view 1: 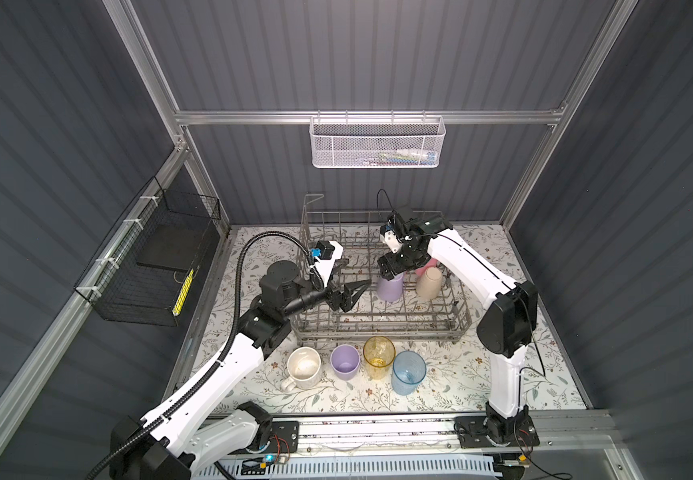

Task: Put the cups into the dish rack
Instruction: 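Set the purple cup beside the pink cups and open the right gripper, then raise the right gripper while the left gripper reaches toward the clear blue cup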

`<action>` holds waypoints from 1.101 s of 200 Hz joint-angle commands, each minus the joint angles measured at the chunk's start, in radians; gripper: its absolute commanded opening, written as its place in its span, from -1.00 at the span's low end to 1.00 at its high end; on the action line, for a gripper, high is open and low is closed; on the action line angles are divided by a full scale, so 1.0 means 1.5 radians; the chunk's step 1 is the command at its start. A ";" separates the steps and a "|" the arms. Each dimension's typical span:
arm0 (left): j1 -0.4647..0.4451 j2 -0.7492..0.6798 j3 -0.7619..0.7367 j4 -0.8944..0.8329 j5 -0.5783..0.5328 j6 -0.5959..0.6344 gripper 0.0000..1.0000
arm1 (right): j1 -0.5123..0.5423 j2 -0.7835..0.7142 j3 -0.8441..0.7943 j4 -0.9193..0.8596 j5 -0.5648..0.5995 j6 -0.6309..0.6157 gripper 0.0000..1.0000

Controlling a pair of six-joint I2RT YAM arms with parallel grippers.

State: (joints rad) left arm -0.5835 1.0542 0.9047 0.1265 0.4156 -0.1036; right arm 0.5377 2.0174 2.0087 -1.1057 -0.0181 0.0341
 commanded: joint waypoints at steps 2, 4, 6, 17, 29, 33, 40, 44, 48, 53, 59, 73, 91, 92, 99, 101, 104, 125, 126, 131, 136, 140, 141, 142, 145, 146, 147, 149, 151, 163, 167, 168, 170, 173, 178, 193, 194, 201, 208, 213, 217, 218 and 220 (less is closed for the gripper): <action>0.000 0.002 0.002 -0.004 0.013 0.013 0.82 | 0.002 -0.029 -0.015 0.001 0.016 0.007 0.84; 0.000 0.002 0.002 -0.004 0.013 0.013 0.82 | 0.002 -0.030 -0.016 0.002 0.016 0.007 0.84; 0.000 0.002 0.002 -0.004 0.012 0.013 0.82 | 0.002 -0.033 -0.017 0.002 0.016 0.007 0.84; 0.000 0.003 0.002 -0.004 0.013 0.013 0.82 | 0.000 -0.043 -0.023 0.004 0.020 0.008 0.85; 0.000 0.004 0.002 -0.005 0.012 0.011 0.82 | -0.002 -0.057 -0.032 0.007 0.022 0.010 0.85; 0.000 0.004 0.002 -0.005 0.012 0.011 0.82 | -0.002 -0.062 -0.036 0.009 0.022 0.011 0.85; 0.000 0.006 0.002 -0.004 0.011 0.011 0.82 | -0.004 -0.073 -0.044 0.014 0.021 0.013 0.86; 0.000 0.006 0.002 -0.005 0.012 0.011 0.82 | -0.004 -0.081 -0.049 0.018 0.020 0.013 0.85; 0.000 0.006 0.003 -0.005 0.012 0.010 0.82 | -0.005 -0.087 -0.054 0.021 0.018 0.015 0.85; 0.000 0.007 0.003 -0.005 0.012 0.010 0.82 | -0.006 -0.096 -0.060 0.025 0.014 0.017 0.85; 0.000 0.007 0.004 -0.005 0.012 0.009 0.82 | -0.008 -0.108 -0.067 0.029 0.008 0.020 0.86; 0.000 0.008 0.005 -0.005 0.012 0.008 0.82 | -0.010 -0.137 -0.082 0.042 -0.007 0.028 0.86; 0.000 0.013 0.010 -0.005 0.011 0.006 0.82 | -0.012 -0.175 -0.100 0.063 -0.013 0.035 0.86; 0.000 0.012 0.010 -0.005 0.011 0.006 0.82 | -0.013 -0.177 -0.101 0.064 -0.013 0.035 0.86; 0.000 0.015 0.013 -0.007 0.012 0.005 0.82 | -0.016 -0.189 -0.109 0.070 -0.014 0.038 0.86; 0.000 0.015 0.013 -0.007 0.012 0.004 0.82 | -0.017 -0.195 -0.112 0.071 -0.014 0.039 0.86; 0.000 0.016 0.015 -0.007 0.013 0.004 0.82 | -0.018 -0.201 -0.115 0.075 -0.014 0.041 0.86; 0.000 0.019 0.021 -0.010 0.014 -0.002 0.81 | -0.030 -0.254 -0.165 0.116 -0.017 0.049 0.86; 0.000 0.019 0.021 -0.010 0.014 -0.003 0.81 | -0.031 -0.257 -0.168 0.119 -0.017 0.050 0.86; 0.000 0.019 0.022 -0.011 0.014 -0.005 0.81 | -0.035 -0.273 -0.184 0.133 -0.018 0.051 0.85; 0.000 0.019 0.023 -0.012 0.014 -0.006 0.81 | -0.037 -0.289 -0.201 0.147 -0.020 0.053 0.85; 0.000 0.018 0.023 -0.012 0.014 -0.007 0.81 | -0.040 -0.301 -0.215 0.159 -0.025 0.053 0.85; 0.000 0.019 0.023 -0.012 0.014 -0.007 0.81 | -0.040 -0.305 -0.219 0.162 -0.025 0.052 0.85; 0.000 0.019 0.023 -0.013 0.014 -0.007 0.81 | -0.041 -0.308 -0.223 0.166 -0.027 0.052 0.85; 0.000 0.019 0.023 -0.014 0.014 -0.008 0.81 | -0.042 -0.319 -0.234 0.177 -0.031 0.051 0.85; 0.000 0.019 0.024 -0.014 0.014 -0.008 0.81 | -0.043 -0.323 -0.239 0.180 -0.032 0.051 0.85; 0.000 0.019 0.024 -0.015 0.013 -0.008 0.81 | -0.043 -0.326 -0.243 0.182 -0.034 0.051 0.85; 0.000 0.019 0.023 -0.015 0.013 -0.008 0.80 | -0.044 -0.334 -0.251 0.190 -0.036 0.051 0.84; 0.000 0.019 0.024 -0.016 0.012 -0.009 0.80 | -0.044 -0.341 -0.258 0.197 -0.038 0.050 0.84; 0.000 0.020 0.024 -0.021 0.009 -0.011 0.80 | -0.045 -0.382 -0.302 0.228 -0.051 0.047 0.84; 0.000 0.020 0.023 -0.022 0.007 -0.013 0.80 | -0.045 -0.392 -0.315 0.237 -0.056 0.045 0.83; 0.000 0.020 0.023 -0.022 0.007 -0.013 0.80 | -0.045 -0.394 -0.318 0.239 -0.057 0.045 0.83; 0.000 0.021 0.023 -0.022 0.008 -0.014 0.80 | -0.045 -0.402 -0.321 0.242 -0.059 0.044 0.83; 0.000 0.022 0.022 -0.022 0.008 -0.016 0.80 | -0.045 -0.410 -0.330 0.244 -0.062 0.043 0.82; 0.000 0.023 0.022 -0.022 0.008 -0.018 0.80 | -0.045 -0.422 -0.343 0.251 -0.066 0.042 0.81; 0.000 0.028 0.019 -0.026 0.014 -0.020 0.79 | -0.045 -0.451 -0.373 0.254 -0.073 0.036 0.79; 0.000 0.029 0.019 -0.026 0.014 -0.020 0.79 | -0.045 -0.452 -0.374 0.254 -0.073 0.036 0.78; 0.000 0.033 0.018 -0.030 0.017 -0.021 0.79 | -0.045 -0.463 -0.388 0.251 -0.075 0.033 0.77; 0.000 0.036 0.016 -0.031 0.021 -0.024 0.79 | -0.045 -0.476 -0.402 0.251 -0.074 0.033 0.76; 0.000 0.040 0.015 -0.031 0.025 -0.026 0.79 | -0.045 -0.485 -0.413 0.252 -0.076 0.034 0.74; 0.000 0.042 0.012 -0.029 0.027 -0.029 0.79 | -0.045 -0.492 -0.420 0.251 -0.080 0.035 0.74; 0.000 0.043 0.012 -0.029 0.028 -0.029 0.79 | -0.045 -0.495 -0.421 0.251 -0.081 0.035 0.74; 0.000 0.044 0.013 -0.029 0.029 -0.030 0.79 | -0.045 -0.499 -0.426 0.251 -0.083 0.035 0.73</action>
State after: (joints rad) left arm -0.5835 1.1000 0.9058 0.0975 0.4240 -0.1238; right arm 0.4694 1.3186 1.4261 -0.7589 -0.1085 0.0925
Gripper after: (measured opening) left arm 0.896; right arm 0.874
